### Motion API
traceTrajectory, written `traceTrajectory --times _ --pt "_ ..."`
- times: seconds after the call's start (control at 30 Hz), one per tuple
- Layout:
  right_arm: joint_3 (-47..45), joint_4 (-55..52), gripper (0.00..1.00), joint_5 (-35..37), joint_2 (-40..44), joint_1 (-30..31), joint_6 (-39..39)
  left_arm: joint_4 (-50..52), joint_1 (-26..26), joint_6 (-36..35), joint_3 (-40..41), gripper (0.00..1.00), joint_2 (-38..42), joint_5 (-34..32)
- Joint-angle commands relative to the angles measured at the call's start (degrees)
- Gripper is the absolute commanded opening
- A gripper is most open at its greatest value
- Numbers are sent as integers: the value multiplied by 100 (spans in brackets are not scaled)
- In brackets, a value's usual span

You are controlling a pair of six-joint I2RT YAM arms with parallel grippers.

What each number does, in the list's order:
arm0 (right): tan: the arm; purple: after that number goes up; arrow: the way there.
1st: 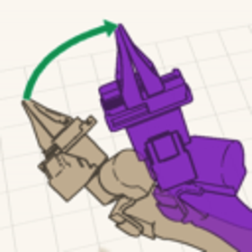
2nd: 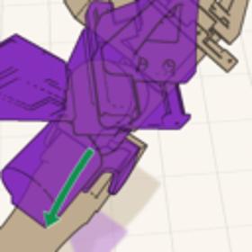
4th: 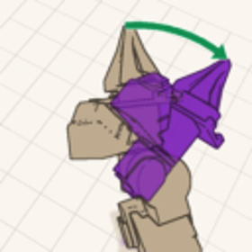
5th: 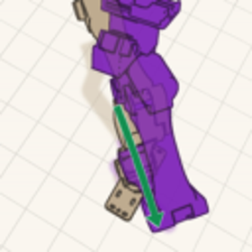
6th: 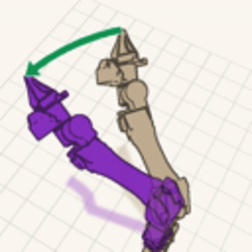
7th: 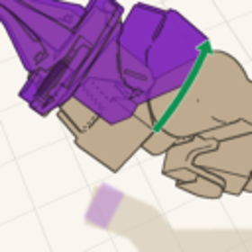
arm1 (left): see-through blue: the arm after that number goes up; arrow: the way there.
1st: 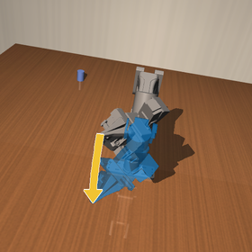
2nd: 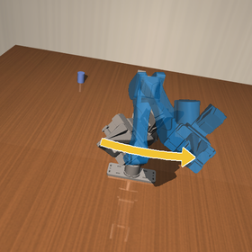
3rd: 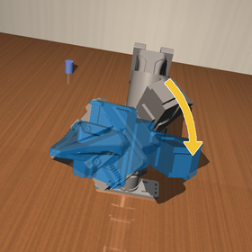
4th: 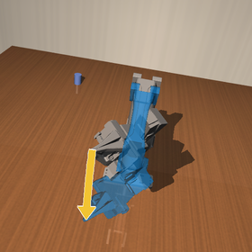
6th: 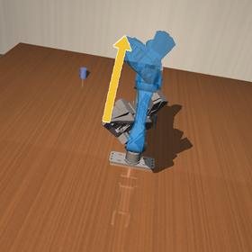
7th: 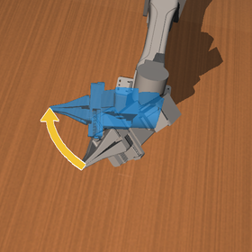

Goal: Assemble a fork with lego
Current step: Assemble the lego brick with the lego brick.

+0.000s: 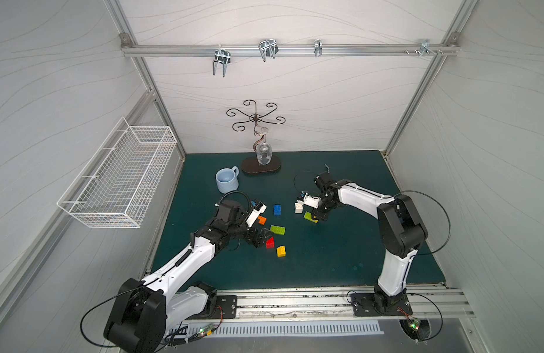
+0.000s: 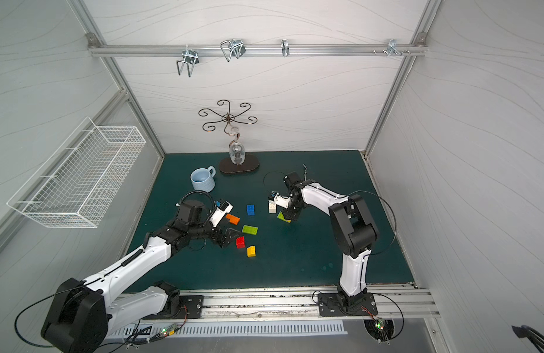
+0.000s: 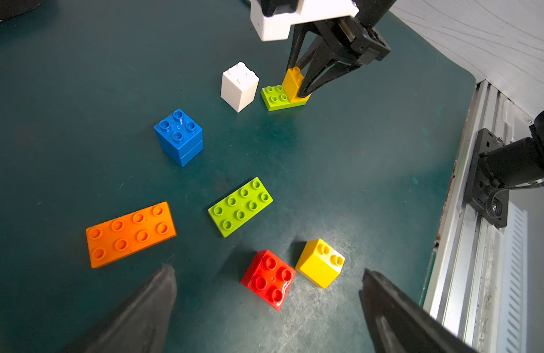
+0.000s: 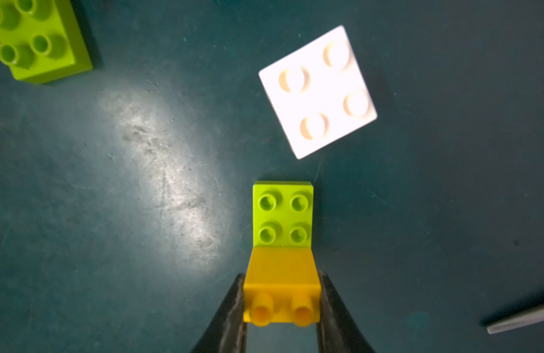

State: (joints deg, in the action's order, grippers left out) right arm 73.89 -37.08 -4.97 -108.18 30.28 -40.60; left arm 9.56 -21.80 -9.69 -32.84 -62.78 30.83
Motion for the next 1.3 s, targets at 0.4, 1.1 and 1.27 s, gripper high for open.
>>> traceTrajectory --times 0.4,1.1,1.27 --pt "-980 -715 0 -952 751 89 -1186 -288 -21 130 -110 100 94 144" --pt "-929 -424 58 -882 1053 217 -735 -24 -26 125 -240 100 293 -101" --pt "-831 -213 58 -871 1369 88 -339 13 -26 287 -382 100 423 -216"
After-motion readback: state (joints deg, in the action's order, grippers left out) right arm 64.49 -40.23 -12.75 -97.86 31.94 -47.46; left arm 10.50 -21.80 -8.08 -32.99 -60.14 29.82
